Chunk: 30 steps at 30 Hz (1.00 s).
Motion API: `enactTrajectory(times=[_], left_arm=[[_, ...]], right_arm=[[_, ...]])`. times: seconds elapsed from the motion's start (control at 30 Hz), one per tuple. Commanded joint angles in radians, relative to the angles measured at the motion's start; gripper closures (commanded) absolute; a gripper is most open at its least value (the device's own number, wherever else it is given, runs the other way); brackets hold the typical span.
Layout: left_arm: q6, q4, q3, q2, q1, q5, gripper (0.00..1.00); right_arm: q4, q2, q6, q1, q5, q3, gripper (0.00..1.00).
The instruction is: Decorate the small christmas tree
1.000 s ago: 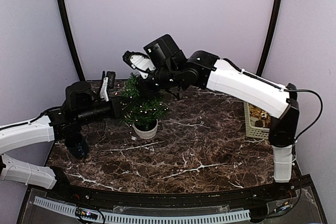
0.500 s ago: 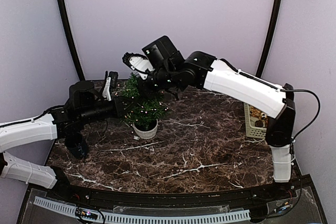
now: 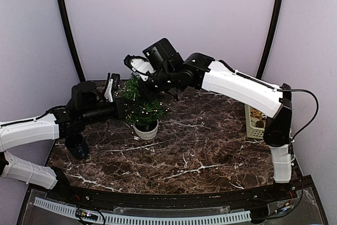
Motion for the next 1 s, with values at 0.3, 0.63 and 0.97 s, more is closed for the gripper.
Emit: enactTrajectory(times=[0.3, 0.63, 0.97], left_arm=[[-0.015, -0.022, -0.004, 0.001, 0.008, 0.027, 1.00], [-0.009, -0.041, 0.002, -0.040, 0.009, 0.023, 0.76], [-0.016, -0.104, 0.002, -0.133, 0.009, 0.013, 0.45]], right_arm=[[0.041, 0.009, 0.066, -0.013, -0.027, -0.021, 1.00], [0.058, -0.036, 0.118, -0.015, -0.017, -0.049, 1.00], [0.117, -0.117, 0.143, -0.017, -0.012, -0.118, 0.87]])
